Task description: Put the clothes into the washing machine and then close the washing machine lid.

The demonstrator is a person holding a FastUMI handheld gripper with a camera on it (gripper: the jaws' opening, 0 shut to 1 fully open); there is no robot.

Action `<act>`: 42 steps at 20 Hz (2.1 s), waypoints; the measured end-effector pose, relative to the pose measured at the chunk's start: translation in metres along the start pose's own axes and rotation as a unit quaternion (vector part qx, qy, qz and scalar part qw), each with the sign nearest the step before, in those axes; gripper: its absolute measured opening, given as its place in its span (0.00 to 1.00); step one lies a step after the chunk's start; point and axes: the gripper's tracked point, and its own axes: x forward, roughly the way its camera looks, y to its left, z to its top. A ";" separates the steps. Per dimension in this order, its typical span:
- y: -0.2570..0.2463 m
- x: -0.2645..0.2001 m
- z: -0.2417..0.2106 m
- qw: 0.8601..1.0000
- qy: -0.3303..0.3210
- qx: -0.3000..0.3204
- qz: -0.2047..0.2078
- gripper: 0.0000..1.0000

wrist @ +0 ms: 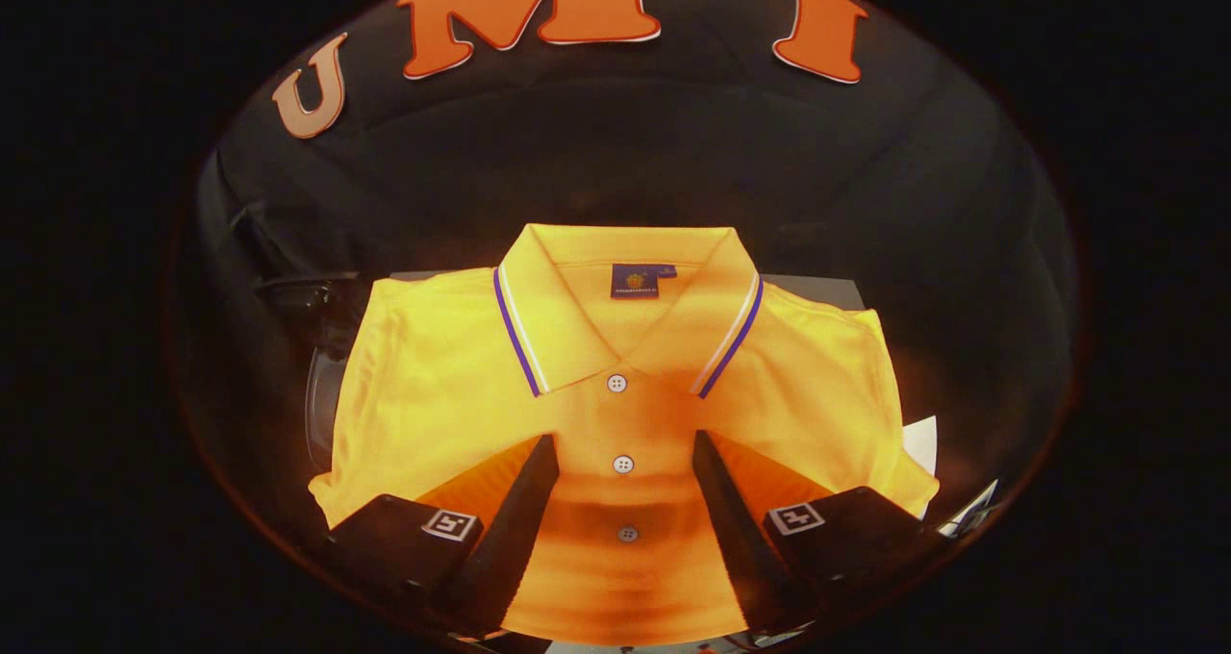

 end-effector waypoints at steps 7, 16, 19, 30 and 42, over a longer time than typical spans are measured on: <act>0.006 -0.005 0.001 1.000 0.026 0.001 0.012 0.56; 0.008 -0.007 0.004 1.000 0.015 0.016 0.018 0.11; 0.008 -0.009 0.004 0.999 -0.009 0.036 0.030 0.11; 0.010 -0.063 0.028 0.979 -0.152 0.066 0.120 0.10; 0.060 -0.164 0.044 0.956 -0.243 0.094 0.135 0.10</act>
